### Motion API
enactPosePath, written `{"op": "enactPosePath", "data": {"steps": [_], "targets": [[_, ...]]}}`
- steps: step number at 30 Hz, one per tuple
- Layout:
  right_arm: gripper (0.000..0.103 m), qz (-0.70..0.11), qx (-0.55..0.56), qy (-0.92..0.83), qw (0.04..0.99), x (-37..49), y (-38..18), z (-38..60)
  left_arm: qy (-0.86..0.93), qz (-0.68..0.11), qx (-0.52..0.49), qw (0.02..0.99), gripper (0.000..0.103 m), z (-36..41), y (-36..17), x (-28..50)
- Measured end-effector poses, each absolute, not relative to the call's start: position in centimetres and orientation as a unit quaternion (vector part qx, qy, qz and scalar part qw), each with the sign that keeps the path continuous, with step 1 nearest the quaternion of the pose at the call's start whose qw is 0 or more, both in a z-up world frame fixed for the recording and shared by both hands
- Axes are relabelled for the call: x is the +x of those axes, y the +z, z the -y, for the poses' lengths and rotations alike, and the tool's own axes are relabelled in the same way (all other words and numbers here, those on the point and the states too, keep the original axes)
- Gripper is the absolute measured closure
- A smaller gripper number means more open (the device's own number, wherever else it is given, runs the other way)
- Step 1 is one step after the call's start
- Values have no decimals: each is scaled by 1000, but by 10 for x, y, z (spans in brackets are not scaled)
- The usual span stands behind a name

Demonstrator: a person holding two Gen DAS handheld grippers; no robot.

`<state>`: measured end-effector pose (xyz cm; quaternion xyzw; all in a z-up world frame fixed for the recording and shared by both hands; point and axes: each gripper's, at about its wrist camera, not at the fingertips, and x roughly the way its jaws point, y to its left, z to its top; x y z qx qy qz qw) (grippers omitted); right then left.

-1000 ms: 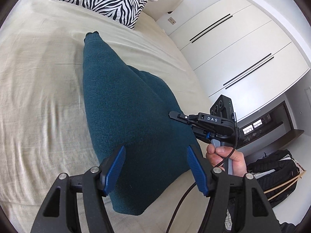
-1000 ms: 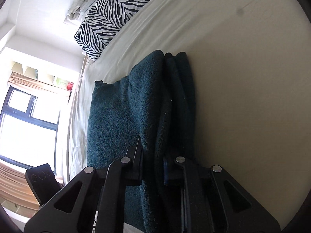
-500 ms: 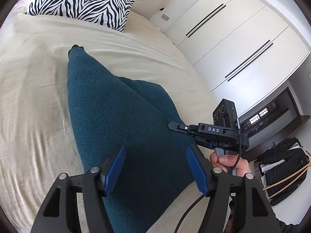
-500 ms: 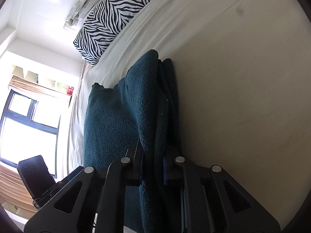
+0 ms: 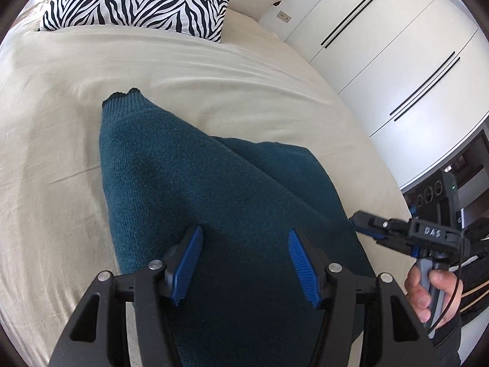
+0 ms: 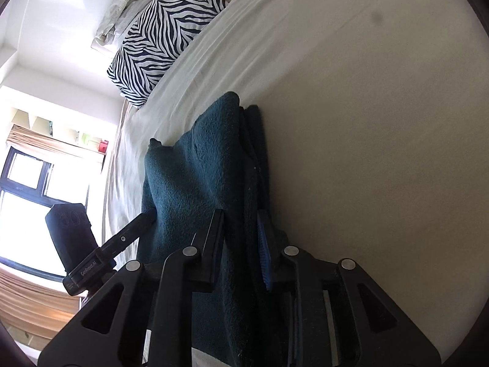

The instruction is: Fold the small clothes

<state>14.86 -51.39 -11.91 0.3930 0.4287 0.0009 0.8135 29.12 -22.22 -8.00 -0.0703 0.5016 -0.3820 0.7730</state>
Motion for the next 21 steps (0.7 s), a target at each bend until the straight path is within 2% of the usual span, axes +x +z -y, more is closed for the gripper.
{"op": "enactPosePath", "data": {"steps": [3,5,7,10,12,13,17,18,21], "targets": [[81,-383,404,57,828,170,-85,507,-386,-504,-72,769,43,222,-86,293],[81,-387,406,98,822,197,-80,492,-384,-507,-70,768,43,223,-87,295],[81,-412,401,114,810,232,-90,475,-382,-508,-60,769,43,229,-87,297],[81,-475,410,88,774,267,-137,460,-384,-503,-52,773,43,228,-88,295],[102,-485,397,58,777,271,-163,463,-382,-505,-53,772,47,226,-88,296],[103,-470,406,61,781,268,-165,469,-379,-507,-57,772,48,223,-85,296],[102,-435,417,44,797,253,-150,479,-382,-498,-93,773,50,213,-60,298],[97,-427,419,48,800,247,-144,481,-385,-488,-90,779,50,214,-55,297],[97,-392,430,88,809,234,-125,481,-379,-495,-81,778,50,223,-61,303]]}}
